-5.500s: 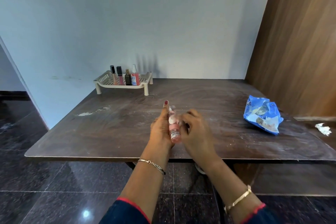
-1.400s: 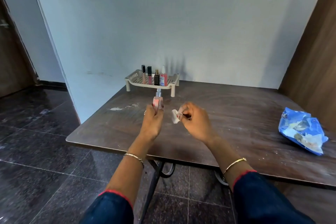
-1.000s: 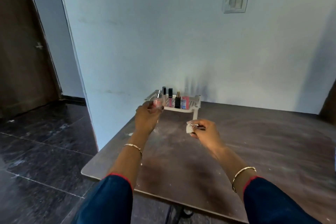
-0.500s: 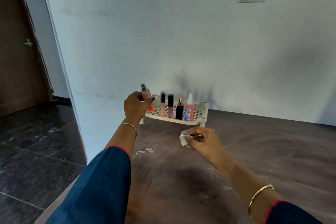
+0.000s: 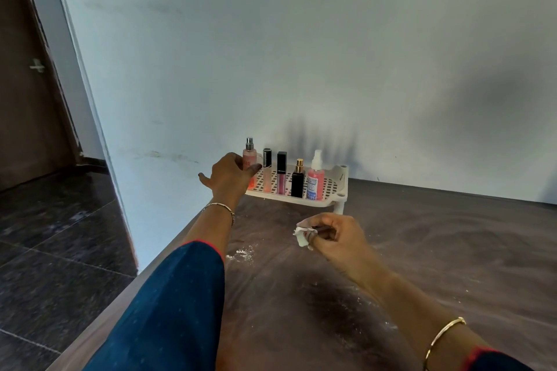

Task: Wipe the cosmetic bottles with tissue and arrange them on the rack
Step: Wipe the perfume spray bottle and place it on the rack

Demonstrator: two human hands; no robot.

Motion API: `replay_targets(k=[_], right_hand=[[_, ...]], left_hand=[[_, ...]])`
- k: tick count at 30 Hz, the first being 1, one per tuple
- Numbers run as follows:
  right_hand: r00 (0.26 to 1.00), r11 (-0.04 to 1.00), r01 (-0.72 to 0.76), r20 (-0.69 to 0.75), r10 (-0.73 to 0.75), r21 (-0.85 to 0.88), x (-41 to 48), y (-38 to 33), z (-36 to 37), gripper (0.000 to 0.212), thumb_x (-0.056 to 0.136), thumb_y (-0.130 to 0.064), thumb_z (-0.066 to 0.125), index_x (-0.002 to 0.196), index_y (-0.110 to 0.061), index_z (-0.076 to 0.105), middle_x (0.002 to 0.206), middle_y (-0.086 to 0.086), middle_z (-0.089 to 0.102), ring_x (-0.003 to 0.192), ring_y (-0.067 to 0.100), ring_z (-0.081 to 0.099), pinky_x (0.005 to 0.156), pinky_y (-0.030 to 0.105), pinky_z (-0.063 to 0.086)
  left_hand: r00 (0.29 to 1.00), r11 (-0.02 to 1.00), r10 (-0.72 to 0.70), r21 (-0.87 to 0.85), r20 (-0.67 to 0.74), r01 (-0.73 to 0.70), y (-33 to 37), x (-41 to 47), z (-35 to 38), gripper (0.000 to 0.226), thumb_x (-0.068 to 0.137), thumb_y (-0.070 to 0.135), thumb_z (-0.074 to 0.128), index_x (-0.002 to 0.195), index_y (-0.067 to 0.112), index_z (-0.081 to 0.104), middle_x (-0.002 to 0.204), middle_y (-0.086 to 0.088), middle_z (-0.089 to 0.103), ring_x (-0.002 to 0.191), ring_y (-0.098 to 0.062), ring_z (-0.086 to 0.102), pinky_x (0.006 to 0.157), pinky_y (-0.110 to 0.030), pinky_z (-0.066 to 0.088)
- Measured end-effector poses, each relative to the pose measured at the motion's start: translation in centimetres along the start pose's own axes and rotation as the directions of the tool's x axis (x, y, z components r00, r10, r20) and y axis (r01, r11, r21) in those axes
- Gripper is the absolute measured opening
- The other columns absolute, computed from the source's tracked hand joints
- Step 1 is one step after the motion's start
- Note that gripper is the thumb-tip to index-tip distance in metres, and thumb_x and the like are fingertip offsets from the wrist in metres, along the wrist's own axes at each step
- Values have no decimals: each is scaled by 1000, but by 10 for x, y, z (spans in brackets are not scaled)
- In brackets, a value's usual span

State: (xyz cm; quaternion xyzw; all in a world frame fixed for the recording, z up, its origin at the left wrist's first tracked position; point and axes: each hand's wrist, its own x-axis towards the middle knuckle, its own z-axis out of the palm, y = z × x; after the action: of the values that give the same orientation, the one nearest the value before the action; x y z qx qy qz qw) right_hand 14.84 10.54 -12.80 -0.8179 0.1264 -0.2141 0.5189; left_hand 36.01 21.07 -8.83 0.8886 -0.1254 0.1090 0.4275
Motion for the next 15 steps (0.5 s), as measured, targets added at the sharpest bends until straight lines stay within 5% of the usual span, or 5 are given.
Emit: replay_targets(k=[15], right_hand=[[999, 998, -34, 4, 34, 56, -3, 2, -4, 22, 83, -4, 69, 92, -23, 72, 94, -4, 72, 86, 10, 68, 79, 26, 57]], left_hand=[[999, 997, -18, 75, 39, 15, 1, 3, 10, 44, 79, 42, 71, 113, 18, 59, 115, -1, 65, 118, -24, 55, 114, -54, 7]])
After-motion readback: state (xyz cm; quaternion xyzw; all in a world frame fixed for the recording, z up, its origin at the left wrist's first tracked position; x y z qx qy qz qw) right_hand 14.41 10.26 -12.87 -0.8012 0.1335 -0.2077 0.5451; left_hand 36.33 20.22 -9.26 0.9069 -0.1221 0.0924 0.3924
